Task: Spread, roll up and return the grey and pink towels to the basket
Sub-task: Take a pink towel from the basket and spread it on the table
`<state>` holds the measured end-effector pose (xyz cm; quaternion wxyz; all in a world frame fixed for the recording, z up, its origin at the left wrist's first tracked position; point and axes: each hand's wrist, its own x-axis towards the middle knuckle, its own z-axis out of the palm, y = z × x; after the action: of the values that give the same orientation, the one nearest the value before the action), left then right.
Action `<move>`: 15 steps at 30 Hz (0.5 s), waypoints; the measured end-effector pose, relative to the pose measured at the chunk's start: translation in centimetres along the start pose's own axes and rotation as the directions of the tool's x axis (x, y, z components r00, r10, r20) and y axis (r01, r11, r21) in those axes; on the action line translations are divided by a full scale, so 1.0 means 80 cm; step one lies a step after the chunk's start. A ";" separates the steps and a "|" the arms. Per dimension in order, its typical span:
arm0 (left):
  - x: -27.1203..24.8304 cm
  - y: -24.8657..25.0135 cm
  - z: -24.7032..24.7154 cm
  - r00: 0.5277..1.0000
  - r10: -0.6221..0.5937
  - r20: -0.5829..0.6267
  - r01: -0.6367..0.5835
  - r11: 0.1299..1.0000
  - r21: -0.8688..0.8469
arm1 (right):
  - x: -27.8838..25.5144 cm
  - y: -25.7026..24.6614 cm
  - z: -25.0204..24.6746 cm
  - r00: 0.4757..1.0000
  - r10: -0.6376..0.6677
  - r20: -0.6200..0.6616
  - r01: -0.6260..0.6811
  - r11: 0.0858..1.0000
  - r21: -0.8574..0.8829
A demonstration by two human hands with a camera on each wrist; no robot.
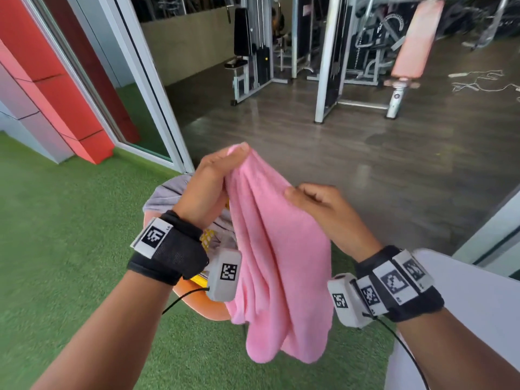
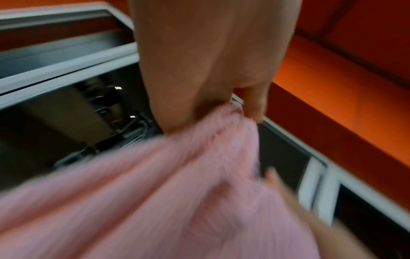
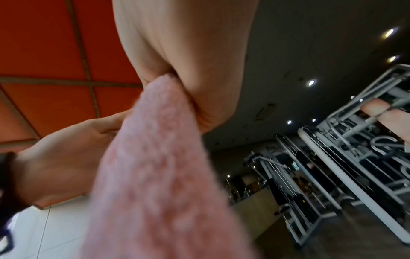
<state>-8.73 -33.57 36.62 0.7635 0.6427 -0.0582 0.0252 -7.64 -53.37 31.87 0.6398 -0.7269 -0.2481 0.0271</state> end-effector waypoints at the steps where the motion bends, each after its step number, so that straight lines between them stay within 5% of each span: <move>1: -0.006 -0.002 0.003 0.998 -0.034 0.061 0.032 0.999 0.029 | 0.000 -0.003 -0.002 1.000 -0.010 -0.022 0.010 1.000 0.001; 5: -0.026 -0.020 0.027 0.938 -0.144 0.317 0.051 0.958 0.284 | 0.013 -0.025 -0.012 0.997 -0.053 -0.047 0.054 0.998 0.022; 10: -0.007 -0.003 0.001 0.999 0.026 0.030 -0.027 0.999 0.036 | -0.008 -0.005 -0.013 0.990 0.079 0.114 -0.070 0.994 -0.086; 12: -0.015 -0.010 0.003 0.994 -0.037 0.106 0.025 0.993 0.114 | -0.010 -0.001 -0.015 0.996 0.042 0.075 -0.037 0.997 -0.070; 15: -0.039 -0.028 0.021 0.922 -0.216 0.323 0.074 0.914 0.400 | 0.003 -0.010 -0.021 1.000 -0.023 0.017 0.024 0.998 -0.052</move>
<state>-11.67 -35.51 34.35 0.6004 0.7744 -0.1422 -0.1398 -7.04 -54.80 32.98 0.6188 -0.7401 -0.2626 0.0189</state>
